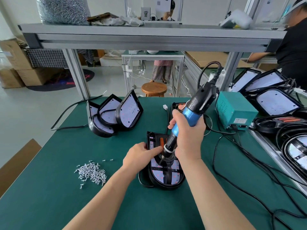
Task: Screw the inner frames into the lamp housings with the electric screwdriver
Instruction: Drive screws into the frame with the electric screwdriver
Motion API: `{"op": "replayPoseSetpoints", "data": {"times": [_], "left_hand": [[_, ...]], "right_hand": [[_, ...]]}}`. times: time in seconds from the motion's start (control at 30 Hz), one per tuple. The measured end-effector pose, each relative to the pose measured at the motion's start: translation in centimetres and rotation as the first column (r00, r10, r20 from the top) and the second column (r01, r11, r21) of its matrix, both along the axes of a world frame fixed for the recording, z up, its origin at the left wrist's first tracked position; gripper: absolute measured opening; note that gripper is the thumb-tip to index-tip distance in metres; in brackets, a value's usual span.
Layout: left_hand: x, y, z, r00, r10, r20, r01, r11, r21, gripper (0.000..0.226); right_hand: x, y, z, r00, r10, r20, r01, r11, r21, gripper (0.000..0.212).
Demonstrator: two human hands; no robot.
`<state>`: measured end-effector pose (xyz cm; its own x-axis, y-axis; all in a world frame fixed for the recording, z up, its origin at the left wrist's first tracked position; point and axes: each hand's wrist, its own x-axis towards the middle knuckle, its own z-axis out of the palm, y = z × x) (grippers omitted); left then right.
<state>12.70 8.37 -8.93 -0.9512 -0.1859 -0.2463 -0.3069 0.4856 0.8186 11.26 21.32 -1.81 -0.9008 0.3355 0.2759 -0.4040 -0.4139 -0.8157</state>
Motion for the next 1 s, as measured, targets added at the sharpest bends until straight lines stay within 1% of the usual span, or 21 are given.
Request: {"op": "replayPoseSetpoints", "data": {"times": [0.1,0.23,0.37,0.8,0.9,1.0], "left_hand": [[-0.2,0.0,-0.5,1.000,0.022,-0.012,-0.022,0.999,0.045,0.054],[-0.1,0.1,-0.9,0.998,0.051,-0.035,-0.050,0.998,0.036,0.049],[-0.1,0.2,-0.9,0.998,0.056,-0.032,-0.055,0.998,0.016,0.050],[-0.1,0.2,-0.9,0.999,0.032,-0.033,-0.030,0.998,0.050,0.060],[-0.1,0.2,-0.7,0.999,0.027,-0.037,-0.026,0.999,0.029,0.058],[-0.1,0.3,-0.7,0.999,0.027,-0.044,-0.027,1.000,-0.001,0.050]], "right_hand": [[-0.2,-0.2,-0.4,1.000,0.003,0.010,-0.003,1.000,0.014,0.018],[-0.4,-0.4,-0.6,1.000,0.000,0.022,-0.001,1.000,0.013,0.018],[-0.5,-0.5,-0.5,1.000,0.016,0.026,-0.016,1.000,0.014,0.019],[0.1,-1.0,-0.5,0.997,0.078,0.020,-0.079,0.995,0.057,0.022],[0.2,-1.3,-0.5,0.996,0.094,0.005,-0.094,0.992,0.081,0.022],[0.4,-1.4,-0.6,0.994,0.109,-0.022,-0.105,0.986,0.127,0.023]]}}
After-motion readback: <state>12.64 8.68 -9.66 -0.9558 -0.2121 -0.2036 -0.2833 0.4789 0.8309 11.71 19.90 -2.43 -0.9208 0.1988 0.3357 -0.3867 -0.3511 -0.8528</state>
